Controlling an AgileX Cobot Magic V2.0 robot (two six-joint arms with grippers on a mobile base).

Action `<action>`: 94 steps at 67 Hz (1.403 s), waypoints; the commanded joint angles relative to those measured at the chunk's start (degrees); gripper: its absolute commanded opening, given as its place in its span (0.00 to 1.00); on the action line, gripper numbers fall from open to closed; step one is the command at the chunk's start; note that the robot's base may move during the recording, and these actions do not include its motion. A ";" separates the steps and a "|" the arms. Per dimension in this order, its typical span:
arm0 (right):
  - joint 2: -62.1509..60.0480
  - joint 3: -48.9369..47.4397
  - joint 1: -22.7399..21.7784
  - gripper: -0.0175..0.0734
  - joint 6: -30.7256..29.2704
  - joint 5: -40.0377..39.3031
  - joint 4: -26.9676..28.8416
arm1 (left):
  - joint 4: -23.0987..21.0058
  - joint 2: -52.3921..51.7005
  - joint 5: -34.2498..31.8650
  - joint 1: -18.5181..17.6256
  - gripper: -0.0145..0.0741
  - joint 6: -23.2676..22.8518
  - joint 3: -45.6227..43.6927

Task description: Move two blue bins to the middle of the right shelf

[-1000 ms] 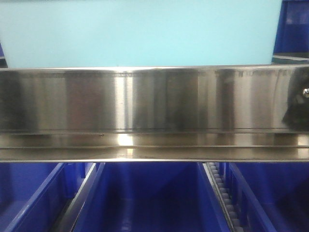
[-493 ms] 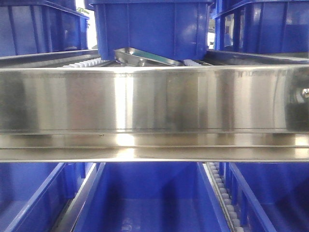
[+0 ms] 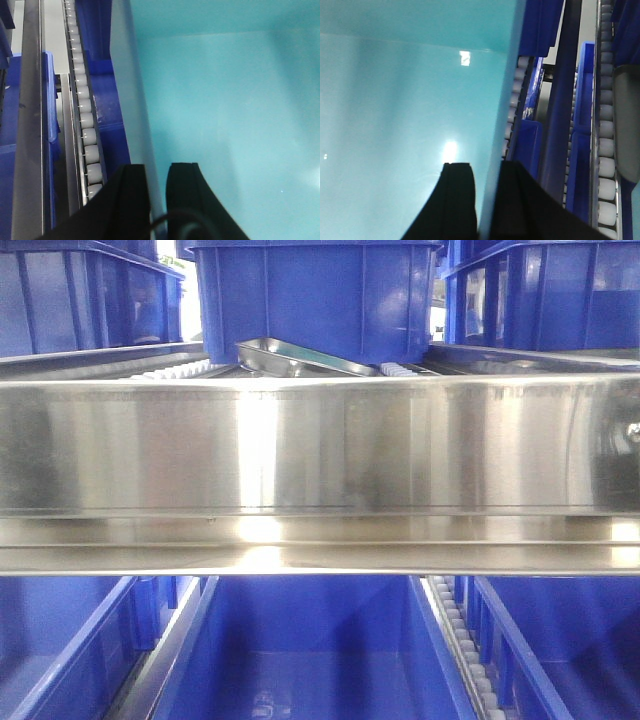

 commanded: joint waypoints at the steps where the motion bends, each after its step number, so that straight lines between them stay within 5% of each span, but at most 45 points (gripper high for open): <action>1: -0.51 -0.71 -0.31 0.02 -1.25 -1.26 -1.45 | -0.29 -0.77 -1.43 -0.12 0.04 0.96 -0.87; 94: -0.41 -0.71 -0.31 0.02 -1.25 -1.26 -1.45 | -0.18 -0.77 -1.53 -0.12 0.04 0.96 -0.87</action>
